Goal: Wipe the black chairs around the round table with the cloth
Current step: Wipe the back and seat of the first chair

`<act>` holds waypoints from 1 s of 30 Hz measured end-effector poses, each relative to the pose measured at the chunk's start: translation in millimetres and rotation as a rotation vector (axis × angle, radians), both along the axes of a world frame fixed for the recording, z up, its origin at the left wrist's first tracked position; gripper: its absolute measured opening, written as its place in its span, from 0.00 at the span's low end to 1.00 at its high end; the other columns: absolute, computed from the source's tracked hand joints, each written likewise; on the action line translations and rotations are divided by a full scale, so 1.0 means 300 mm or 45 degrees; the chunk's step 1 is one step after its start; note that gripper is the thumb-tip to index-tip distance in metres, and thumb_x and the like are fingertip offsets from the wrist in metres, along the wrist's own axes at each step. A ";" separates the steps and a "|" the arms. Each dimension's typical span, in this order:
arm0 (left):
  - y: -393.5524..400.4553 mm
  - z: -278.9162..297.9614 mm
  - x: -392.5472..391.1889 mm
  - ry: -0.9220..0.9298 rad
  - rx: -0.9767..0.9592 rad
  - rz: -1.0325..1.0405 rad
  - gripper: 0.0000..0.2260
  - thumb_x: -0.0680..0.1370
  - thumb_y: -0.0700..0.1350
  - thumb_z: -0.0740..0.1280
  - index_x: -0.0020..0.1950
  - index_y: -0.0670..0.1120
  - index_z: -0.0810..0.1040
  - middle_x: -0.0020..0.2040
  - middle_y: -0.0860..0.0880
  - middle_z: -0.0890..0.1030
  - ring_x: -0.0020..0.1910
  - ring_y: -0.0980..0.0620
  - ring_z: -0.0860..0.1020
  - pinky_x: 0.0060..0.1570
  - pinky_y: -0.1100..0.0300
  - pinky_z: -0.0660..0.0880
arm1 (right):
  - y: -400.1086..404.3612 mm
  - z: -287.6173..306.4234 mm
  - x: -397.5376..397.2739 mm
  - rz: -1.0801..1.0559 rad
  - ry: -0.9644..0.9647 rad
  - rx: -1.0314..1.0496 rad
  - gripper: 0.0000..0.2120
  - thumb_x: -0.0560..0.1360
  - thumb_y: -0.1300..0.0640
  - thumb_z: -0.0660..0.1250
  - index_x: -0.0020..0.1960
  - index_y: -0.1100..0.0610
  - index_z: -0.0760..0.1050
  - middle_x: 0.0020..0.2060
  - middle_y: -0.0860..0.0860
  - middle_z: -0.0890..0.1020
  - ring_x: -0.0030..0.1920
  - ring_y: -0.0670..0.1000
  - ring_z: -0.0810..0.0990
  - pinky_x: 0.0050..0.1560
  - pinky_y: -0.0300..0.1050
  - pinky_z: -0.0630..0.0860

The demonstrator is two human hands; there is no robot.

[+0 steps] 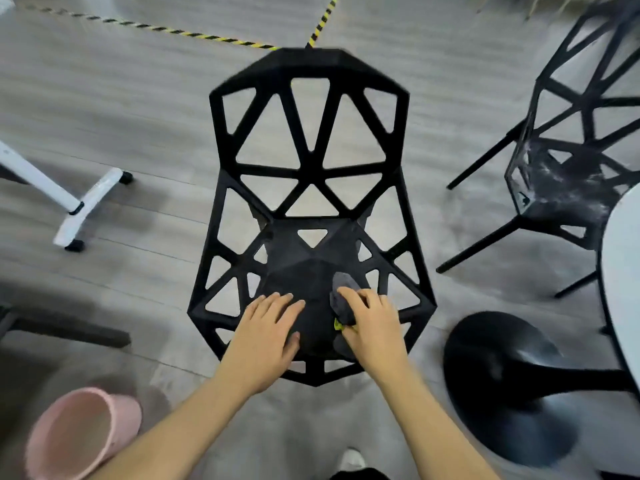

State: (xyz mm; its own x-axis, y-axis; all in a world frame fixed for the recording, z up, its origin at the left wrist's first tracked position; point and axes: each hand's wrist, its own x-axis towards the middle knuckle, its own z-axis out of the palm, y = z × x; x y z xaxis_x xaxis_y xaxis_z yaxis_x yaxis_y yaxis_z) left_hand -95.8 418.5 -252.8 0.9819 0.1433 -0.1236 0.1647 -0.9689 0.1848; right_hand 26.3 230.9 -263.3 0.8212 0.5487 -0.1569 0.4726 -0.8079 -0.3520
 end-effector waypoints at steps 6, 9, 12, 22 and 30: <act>0.006 0.539 0.002 -0.096 -0.014 0.057 0.21 0.78 0.53 0.57 0.69 0.50 0.75 0.68 0.49 0.76 0.70 0.46 0.72 0.71 0.47 0.66 | -0.034 0.490 0.008 -0.078 -0.018 0.163 0.29 0.72 0.52 0.73 0.71 0.45 0.70 0.61 0.49 0.75 0.58 0.57 0.73 0.58 0.52 0.71; 0.036 0.751 -0.004 -0.154 -0.001 0.110 0.20 0.78 0.52 0.57 0.68 0.50 0.76 0.67 0.49 0.76 0.69 0.47 0.71 0.69 0.47 0.68 | -0.009 0.680 -0.003 -0.095 -0.041 0.224 0.30 0.72 0.52 0.74 0.72 0.45 0.70 0.60 0.48 0.75 0.58 0.54 0.71 0.59 0.49 0.70; 0.086 0.903 -0.019 -0.238 -0.002 0.157 0.19 0.77 0.52 0.58 0.65 0.50 0.77 0.67 0.49 0.76 0.67 0.47 0.71 0.67 0.48 0.68 | 0.041 0.832 -0.031 -0.117 -0.063 0.270 0.32 0.71 0.52 0.75 0.72 0.43 0.69 0.59 0.45 0.74 0.58 0.51 0.71 0.59 0.47 0.70; 0.412 1.091 -0.111 -0.368 -0.060 0.001 0.15 0.77 0.52 0.58 0.62 0.52 0.76 0.63 0.50 0.76 0.64 0.48 0.72 0.65 0.51 0.67 | 0.325 1.015 -0.196 -0.392 -0.064 0.370 0.31 0.72 0.51 0.74 0.72 0.42 0.68 0.61 0.46 0.75 0.61 0.50 0.70 0.62 0.44 0.68; 0.697 1.158 -0.135 -0.246 -0.061 -0.205 0.20 0.78 0.54 0.56 0.65 0.50 0.76 0.66 0.50 0.74 0.65 0.46 0.72 0.65 0.48 0.70 | 0.521 1.092 -0.367 -0.725 -0.078 0.450 0.31 0.72 0.51 0.75 0.72 0.41 0.67 0.60 0.45 0.73 0.59 0.48 0.68 0.64 0.47 0.69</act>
State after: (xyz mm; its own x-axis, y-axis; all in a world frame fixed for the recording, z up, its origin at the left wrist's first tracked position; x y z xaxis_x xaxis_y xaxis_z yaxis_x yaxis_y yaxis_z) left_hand -136.3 627.6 94.5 0.9977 -0.0184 0.0657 -0.0340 -0.9691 0.2442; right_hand -83.9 387.2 64.2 0.9993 0.0371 0.0083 0.0342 -0.7782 -0.6271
